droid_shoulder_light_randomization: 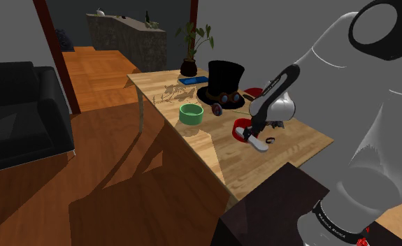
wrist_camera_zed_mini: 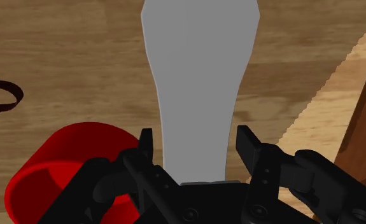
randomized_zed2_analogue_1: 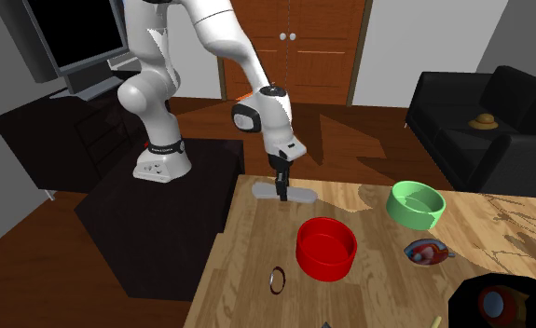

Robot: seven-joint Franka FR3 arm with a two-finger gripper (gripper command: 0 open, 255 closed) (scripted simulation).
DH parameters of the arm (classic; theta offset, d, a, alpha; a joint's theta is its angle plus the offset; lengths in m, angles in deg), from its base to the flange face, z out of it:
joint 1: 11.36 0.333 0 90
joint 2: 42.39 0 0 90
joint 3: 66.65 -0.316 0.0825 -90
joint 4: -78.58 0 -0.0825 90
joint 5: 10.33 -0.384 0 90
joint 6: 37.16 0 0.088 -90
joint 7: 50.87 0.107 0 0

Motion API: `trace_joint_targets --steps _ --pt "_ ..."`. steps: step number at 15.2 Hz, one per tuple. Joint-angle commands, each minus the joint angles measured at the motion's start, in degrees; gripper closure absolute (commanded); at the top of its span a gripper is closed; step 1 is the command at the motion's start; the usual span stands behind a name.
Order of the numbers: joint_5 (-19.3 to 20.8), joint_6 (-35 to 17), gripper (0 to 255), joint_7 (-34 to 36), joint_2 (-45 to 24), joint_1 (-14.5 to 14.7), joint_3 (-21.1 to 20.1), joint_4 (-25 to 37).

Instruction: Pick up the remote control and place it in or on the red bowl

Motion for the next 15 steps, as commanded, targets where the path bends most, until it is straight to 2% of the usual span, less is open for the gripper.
trace_joint_targets --steps 1,8,15 --pt "1.5 1.6 255 1.0 1.8 0.6 1.0 -0.1" --pt "5.8 6.7 255 4.3 7.2 1.5 2.7 -0.3" --pt "-0.1 13.0 255 -4.7 -3.4 -3.2 2.7 16.0"
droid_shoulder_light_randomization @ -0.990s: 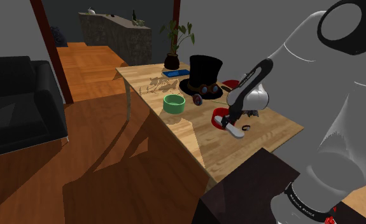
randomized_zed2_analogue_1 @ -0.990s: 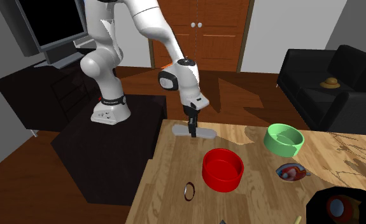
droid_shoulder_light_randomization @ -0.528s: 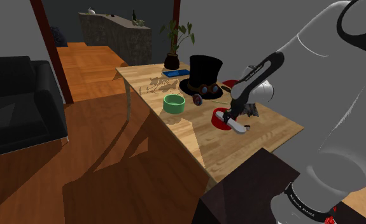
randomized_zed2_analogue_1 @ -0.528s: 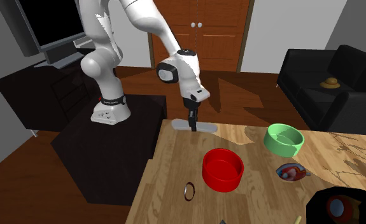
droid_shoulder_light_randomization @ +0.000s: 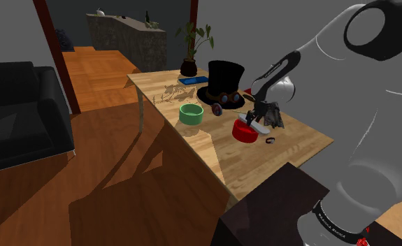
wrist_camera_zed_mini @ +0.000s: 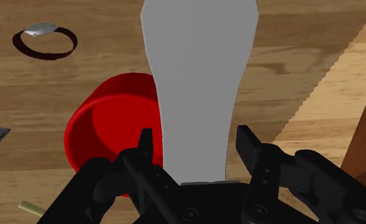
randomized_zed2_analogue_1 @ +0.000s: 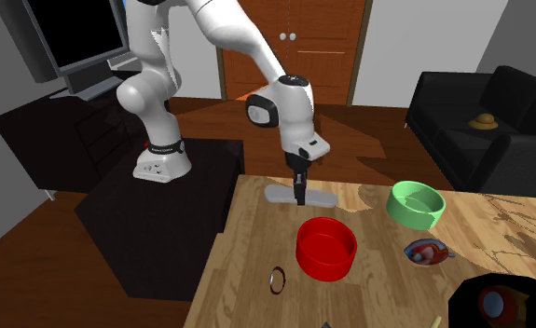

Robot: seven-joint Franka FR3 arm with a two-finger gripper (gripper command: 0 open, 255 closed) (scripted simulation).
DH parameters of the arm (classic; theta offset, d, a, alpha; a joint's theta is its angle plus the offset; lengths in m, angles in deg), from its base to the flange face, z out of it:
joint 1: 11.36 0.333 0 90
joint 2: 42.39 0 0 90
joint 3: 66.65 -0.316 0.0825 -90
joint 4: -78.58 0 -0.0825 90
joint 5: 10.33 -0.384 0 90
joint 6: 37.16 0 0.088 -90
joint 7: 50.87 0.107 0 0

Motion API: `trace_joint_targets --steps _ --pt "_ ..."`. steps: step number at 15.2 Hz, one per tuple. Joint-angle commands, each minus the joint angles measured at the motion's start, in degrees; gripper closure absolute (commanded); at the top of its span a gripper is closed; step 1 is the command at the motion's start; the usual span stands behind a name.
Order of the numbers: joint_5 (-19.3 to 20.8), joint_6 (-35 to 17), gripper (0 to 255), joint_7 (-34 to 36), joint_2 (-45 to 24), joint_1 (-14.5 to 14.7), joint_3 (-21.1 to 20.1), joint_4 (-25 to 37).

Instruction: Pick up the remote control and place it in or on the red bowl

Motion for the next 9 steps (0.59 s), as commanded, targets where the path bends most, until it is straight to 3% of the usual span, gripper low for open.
trace_joint_targets --steps 1,6,7,9 --pt "-1.2 1.8 255 -1.6 -3.2 -1.1 -0.3 4.8" --pt "-3.1 7.6 255 -5.0 -11.3 -4.8 -0.8 18.3" --pt "-3.6 9.7 255 -5.9 -14.2 -6.0 -0.9 23.2" --pt "-4.0 8.6 255 -6.2 -15.2 -6.3 -1.3 23.2"
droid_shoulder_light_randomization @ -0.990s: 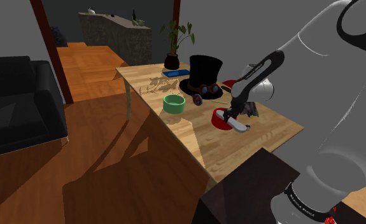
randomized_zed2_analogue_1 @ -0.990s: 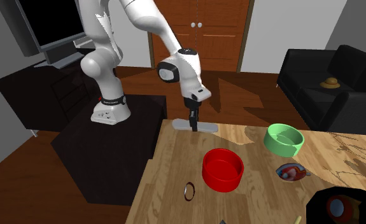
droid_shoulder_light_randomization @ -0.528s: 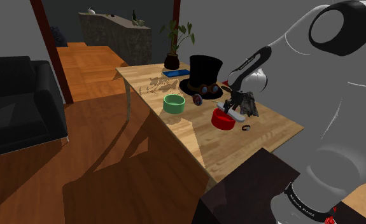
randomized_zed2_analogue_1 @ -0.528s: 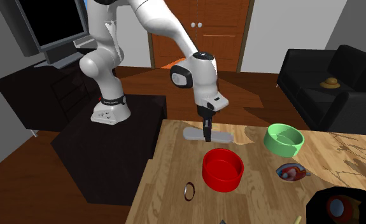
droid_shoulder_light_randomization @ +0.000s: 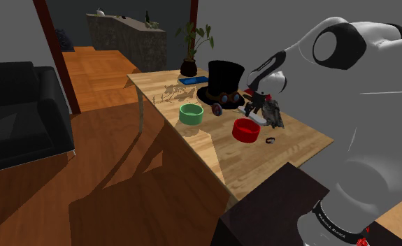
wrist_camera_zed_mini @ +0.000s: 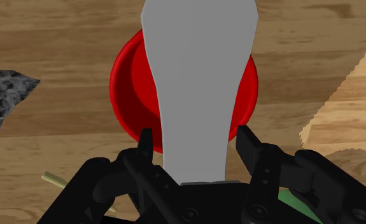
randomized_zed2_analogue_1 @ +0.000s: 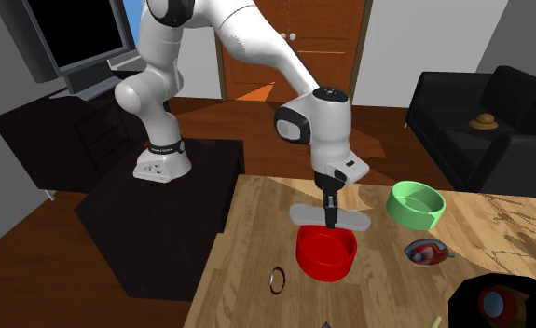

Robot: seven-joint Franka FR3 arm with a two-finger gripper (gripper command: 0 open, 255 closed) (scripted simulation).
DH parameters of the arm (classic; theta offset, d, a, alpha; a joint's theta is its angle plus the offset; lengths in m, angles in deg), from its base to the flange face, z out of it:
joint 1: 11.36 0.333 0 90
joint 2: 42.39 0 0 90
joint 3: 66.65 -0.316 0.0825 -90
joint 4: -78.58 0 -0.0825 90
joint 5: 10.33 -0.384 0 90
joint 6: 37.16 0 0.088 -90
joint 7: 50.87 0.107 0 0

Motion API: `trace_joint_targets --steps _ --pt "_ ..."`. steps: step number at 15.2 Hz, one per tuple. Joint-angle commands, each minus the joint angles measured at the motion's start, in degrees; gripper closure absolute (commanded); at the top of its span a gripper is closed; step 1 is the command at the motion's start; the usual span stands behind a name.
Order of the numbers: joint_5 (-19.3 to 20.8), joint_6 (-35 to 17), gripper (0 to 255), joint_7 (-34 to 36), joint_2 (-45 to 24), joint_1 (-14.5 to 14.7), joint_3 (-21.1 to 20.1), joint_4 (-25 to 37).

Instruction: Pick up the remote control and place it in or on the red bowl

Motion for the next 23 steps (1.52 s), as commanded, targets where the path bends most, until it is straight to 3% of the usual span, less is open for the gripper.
trace_joint_targets --steps 1,13,21,22,23 --pt "-0.5 -0.5 255 -0.7 -1.5 -0.6 -0.3 0.9" --pt "-3.0 -6.7 255 -2.6 -8.5 -2.2 -2.5 1.7" --pt "-3.0 -6.8 255 -2.6 -8.6 -2.2 -2.5 1.8" --pt "-3.0 -6.8 0 -2.7 -8.6 -2.2 -2.5 1.8" --pt "-3.0 -6.8 0 -2.7 -8.6 -2.2 -2.5 1.8"
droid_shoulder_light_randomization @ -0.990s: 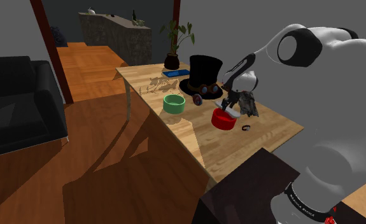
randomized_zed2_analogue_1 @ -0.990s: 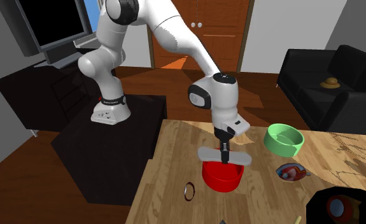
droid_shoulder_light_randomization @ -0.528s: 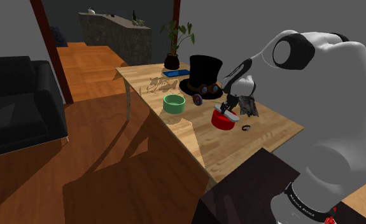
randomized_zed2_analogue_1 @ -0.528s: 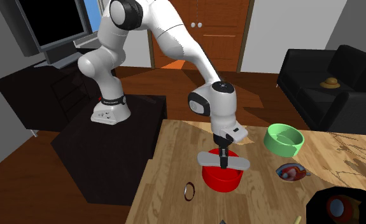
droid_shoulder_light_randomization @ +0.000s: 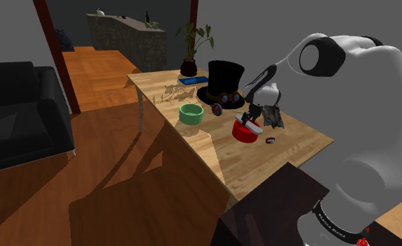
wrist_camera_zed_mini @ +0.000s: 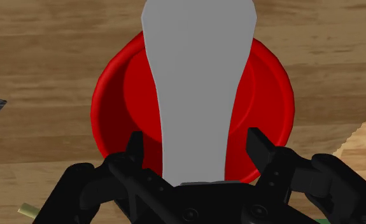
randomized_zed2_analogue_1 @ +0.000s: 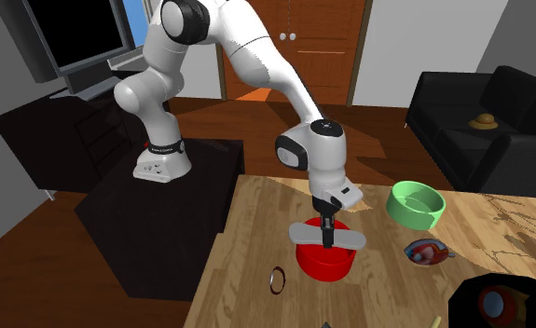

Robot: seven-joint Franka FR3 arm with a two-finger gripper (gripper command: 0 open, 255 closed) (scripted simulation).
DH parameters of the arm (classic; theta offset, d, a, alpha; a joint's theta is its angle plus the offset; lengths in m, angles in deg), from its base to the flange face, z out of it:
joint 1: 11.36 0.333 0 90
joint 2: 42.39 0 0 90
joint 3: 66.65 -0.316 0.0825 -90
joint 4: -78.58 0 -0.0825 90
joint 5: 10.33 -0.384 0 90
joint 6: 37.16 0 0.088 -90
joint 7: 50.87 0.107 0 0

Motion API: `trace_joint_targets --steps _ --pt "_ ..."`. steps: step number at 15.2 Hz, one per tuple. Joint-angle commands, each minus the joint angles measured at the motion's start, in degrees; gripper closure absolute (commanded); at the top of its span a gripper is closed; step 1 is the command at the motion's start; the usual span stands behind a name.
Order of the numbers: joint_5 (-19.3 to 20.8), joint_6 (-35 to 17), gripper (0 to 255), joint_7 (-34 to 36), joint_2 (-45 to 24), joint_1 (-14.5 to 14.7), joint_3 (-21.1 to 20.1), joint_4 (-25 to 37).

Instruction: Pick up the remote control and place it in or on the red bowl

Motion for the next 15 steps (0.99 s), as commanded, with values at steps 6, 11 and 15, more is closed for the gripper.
trace_joint_targets --steps 6,11,15 --pt "0.9 2.1 0 0.6 3.5 0.7 1.0 -1.4" --pt "1.9 4.1 0 1.3 6.6 1.3 1.8 -2.5" --pt "1.9 4.1 0 1.3 6.6 1.3 1.8 -2.5"
